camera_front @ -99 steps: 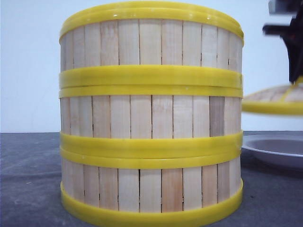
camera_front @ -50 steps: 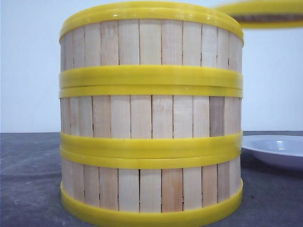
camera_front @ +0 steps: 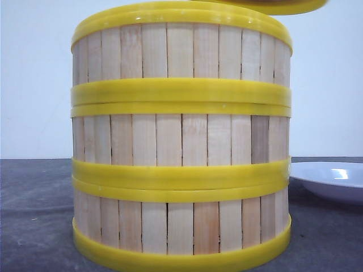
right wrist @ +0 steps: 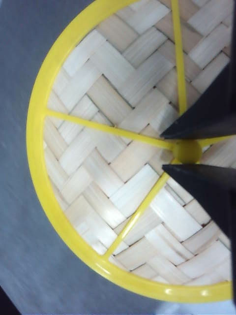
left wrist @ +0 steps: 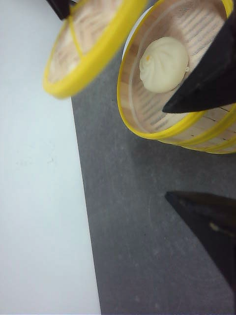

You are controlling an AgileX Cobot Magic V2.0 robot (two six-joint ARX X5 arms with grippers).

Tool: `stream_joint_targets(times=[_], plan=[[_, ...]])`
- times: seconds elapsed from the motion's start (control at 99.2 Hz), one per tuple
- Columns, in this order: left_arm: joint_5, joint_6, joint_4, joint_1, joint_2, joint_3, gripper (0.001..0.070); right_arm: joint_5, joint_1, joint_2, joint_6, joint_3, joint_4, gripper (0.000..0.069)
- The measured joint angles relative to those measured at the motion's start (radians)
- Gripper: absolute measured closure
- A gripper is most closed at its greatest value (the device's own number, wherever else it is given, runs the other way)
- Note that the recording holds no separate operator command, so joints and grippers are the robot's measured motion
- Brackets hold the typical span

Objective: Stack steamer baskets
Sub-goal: 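Lift the lid with the right gripper and set it atop the stack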

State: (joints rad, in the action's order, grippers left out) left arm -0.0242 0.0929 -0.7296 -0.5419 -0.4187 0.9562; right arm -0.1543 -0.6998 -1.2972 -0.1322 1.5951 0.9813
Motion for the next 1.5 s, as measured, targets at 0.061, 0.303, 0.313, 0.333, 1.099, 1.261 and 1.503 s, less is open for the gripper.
stream_joint_targets(times=[0.061,0.303,0.313,0.333,1.099,1.261,1.503], plan=[[0.0,0.0,0.0,0.0,0.0,0.0,0.0412,0.001,-0.033,-0.018,-0.003,0.0,0.0,0.0634],[0.0,0.0,0.0,0.0,0.0,0.0,0.0412,0.05,-0.127,-0.086,-0.004,0.0,0.0,0.0634],[0.0,0.0,0.0,0.0,0.0,0.0,0.0412,0.051,-0.13,-0.089,-0.004,0.0,0.0,0.0634],[0.0,0.0,0.0,0.0,0.0,0.0,0.0412,0.051,-0.135,-0.096,-0.004,0.0,0.0,0.0634],[0.0,0.0,-0.023,0.0,0.0,0.0,0.0412,0.105,-0.183,-0.146,-0.003,0.0,0.035,0.0634],[0.0,0.0,-0.023,0.0,0.0,0.0,0.0412,0.107,-0.183,-0.178,0.0,0.0,0.04,0.0634],[0.0,0.0,-0.023,0.0,0.0,0.0,0.0412,0.131,-0.183,-0.192,0.006,0.0,0.031,0.0634]])
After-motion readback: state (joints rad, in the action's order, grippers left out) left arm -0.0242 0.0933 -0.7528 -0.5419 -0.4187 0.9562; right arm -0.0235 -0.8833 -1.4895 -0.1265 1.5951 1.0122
